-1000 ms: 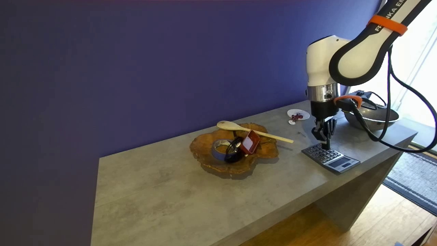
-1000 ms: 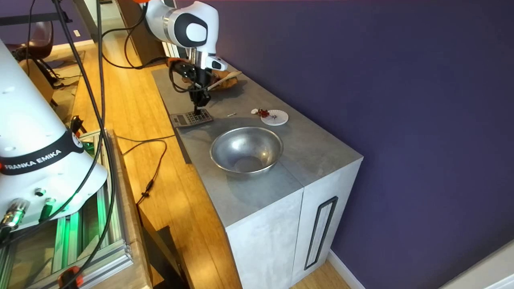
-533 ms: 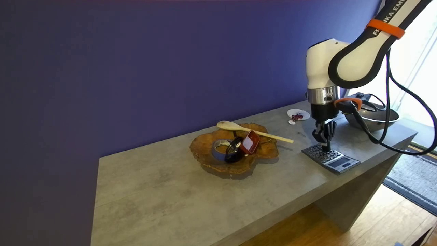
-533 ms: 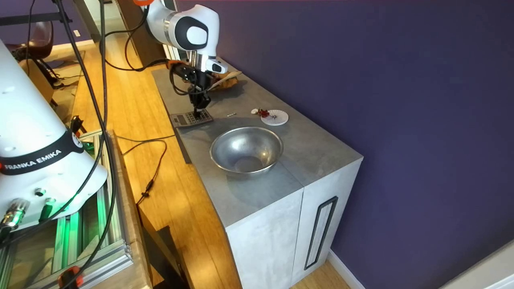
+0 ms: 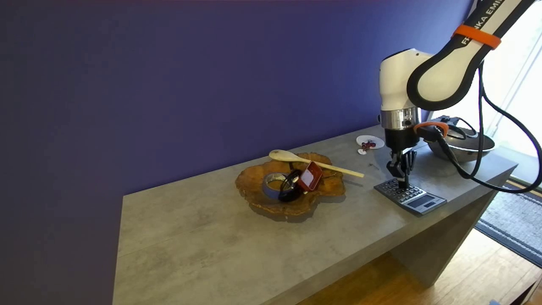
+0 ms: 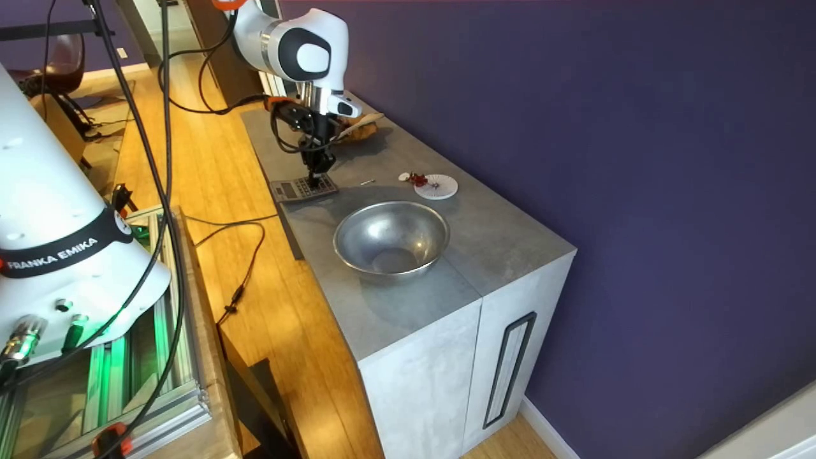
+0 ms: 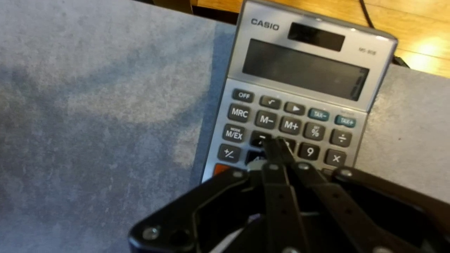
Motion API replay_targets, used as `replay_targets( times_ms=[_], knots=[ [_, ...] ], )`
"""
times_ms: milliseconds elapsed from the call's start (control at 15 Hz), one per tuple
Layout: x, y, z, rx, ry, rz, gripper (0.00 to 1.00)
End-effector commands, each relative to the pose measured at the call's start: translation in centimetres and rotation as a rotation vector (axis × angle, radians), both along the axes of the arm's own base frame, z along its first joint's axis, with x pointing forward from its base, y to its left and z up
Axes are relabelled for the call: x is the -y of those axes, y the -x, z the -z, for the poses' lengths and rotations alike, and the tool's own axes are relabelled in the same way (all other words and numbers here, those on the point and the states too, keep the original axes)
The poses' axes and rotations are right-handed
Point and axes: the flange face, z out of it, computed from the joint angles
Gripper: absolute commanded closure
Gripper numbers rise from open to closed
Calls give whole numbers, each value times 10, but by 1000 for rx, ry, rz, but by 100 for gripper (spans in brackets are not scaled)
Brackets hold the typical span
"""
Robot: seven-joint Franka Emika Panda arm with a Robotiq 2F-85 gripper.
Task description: Press the formula 1 + 1 = on the calculator
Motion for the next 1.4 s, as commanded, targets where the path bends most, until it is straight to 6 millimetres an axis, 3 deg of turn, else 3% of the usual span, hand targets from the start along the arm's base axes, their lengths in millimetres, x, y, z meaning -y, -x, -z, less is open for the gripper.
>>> replay_targets(
  times_ms=[0,933,1333],
  knots=[
    [-4,-3,0,3,-25,-6,100],
    [-8,-9,22,-54,13,-1,100],
    [-6,-10,10,-44,5,1,100]
  ],
)
